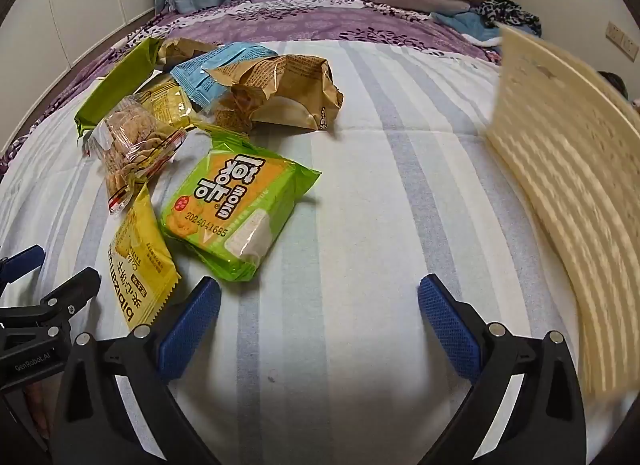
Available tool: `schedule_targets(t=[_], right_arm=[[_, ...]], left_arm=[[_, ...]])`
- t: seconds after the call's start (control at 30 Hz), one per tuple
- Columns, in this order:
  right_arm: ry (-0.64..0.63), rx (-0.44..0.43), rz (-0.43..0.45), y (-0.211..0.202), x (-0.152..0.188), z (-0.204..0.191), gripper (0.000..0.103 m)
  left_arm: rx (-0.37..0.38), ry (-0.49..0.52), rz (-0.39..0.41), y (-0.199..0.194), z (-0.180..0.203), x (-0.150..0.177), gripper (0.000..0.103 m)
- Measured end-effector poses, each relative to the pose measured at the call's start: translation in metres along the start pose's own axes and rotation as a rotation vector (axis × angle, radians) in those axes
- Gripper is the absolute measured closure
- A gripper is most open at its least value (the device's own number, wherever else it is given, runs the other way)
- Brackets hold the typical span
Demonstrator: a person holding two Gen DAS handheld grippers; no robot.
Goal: Organize snacks
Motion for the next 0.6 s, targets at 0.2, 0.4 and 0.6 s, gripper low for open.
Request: schedule_targets(t=[0.2, 0.4, 0.6], right_arm=[[0.001, -0.003, -0.004, 0.0016, 0.0005, 0.0026, 0.005], [0.0, 0.003, 0.002, 0.0007, -0.0039, 0.0011, 0.005], [-0.003, 0.007, 0.002, 0.001, -0.0019, 0.0001, 0.005]], left_arm=[[0.002, 0.0, 0.006, -0.0005, -0.0005, -0.0003, 0.002], [0.001, 0.001, 0.006, -0.0004, -0.0004, -0.0002, 0.002], [0.001, 0.0, 0.006, -0.0004, -0.0005, -0.0001, 0.002]])
Point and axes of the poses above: each gripper's, at about its wrist camera, not at the fingertips, and y roughly the way its jaws point, z to its right, x to its underside, the point moved 10 cm from there along y, roughly the way its jaws point, and after that the axes turned 6 degrees about x, right-handed, at the moved point
